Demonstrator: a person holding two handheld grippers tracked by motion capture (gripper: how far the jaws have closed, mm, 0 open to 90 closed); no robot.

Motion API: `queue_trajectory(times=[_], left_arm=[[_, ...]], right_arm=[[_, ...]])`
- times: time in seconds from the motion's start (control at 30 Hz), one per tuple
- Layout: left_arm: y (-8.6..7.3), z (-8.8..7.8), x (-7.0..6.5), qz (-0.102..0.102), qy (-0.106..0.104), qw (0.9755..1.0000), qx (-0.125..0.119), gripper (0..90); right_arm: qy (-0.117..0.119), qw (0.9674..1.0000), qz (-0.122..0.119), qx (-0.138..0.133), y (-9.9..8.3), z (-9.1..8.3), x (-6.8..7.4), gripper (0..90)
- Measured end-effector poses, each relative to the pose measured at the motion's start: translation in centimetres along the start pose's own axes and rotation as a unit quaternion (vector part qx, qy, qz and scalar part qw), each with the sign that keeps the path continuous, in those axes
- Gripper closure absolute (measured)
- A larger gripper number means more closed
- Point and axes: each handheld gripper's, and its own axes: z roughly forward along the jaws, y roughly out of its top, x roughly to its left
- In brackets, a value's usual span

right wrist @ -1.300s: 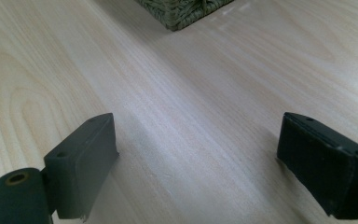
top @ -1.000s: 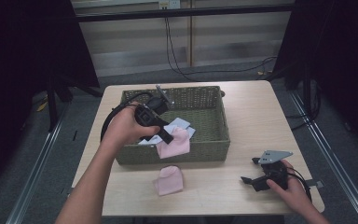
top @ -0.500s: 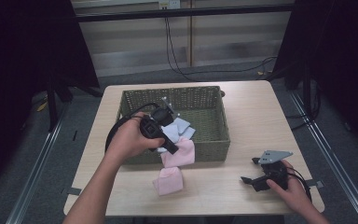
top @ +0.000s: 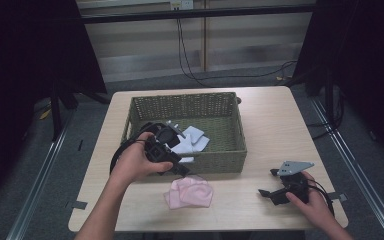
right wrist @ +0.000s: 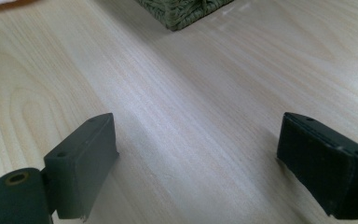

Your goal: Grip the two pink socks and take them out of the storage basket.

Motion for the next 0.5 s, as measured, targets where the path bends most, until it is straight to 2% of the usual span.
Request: queue_trajectory(times=[0.2,0.5], left_arm=[[-1.5,0.6,0.5,-0.001,0.014,0.9999,-0.008,39.5],[-4.1,2.0,1.2,0.000,0.018,0.9997,-0.017,36.2]], right_arm=[[0.000,1.0000,0.000,0.000,0.0,0.0,0.0,11.1],[0.000,1.0000,0.000,0.000,0.0,0.0,0.0,11.1]])
